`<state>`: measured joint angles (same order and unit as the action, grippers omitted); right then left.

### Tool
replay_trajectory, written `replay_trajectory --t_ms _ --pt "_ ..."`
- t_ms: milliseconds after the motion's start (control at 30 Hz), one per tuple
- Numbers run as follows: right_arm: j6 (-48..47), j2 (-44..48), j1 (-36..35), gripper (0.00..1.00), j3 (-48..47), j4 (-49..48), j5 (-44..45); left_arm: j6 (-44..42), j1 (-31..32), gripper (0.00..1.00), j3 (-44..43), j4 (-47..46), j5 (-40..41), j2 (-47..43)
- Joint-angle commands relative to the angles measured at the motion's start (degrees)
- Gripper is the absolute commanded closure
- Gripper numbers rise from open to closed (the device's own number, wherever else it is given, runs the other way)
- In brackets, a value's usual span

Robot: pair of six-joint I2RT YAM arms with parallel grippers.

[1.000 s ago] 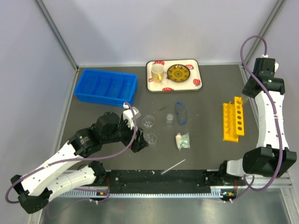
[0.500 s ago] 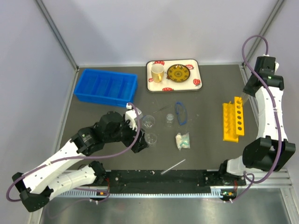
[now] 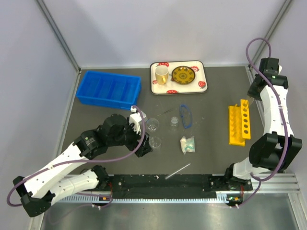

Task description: Organize the chemistry lab equipment

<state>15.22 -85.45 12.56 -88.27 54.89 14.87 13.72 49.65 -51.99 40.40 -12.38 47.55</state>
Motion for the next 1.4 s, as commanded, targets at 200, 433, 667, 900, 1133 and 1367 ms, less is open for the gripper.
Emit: replay_trajectory --t_ms 200,433,667,900,1133,1367 --pt "1.7 -3.8 0.5 0.87 -1.0 -1.7 -1.9 -1.0 0.2 0.03 -2.1 -1.1 -0.6 0.4" --pt "1.8 -5.6 0.5 0.82 -0.6 -2.2 -1.5 -1.1 0.2 0.03 -1.8 -1.1 -0.9 0.9" --pt "2.3 -7.2 0.5 0.79 -0.2 -2.9 -1.5 -1.1 0.1 0.03 -1.8 -1.1 -1.0 1.1" --pt "2.5 -8.4 0.5 0.78 -0.1 -3.0 -1.7 -1.2 0.1 0.03 -1.8 -1.1 -1.2 1.5" --pt "2.7 -9.6 0.5 0.72 -0.1 -3.0 -1.6 -1.3 0.2 0.03 -1.9 -1.1 -1.4 2.1" --pt "2.7 -11.4 0.5 0.65 -1.0 -3.0 -1.5 -1.3 0.2 0.03 -2.4 -1.2 -1.6 2.7"
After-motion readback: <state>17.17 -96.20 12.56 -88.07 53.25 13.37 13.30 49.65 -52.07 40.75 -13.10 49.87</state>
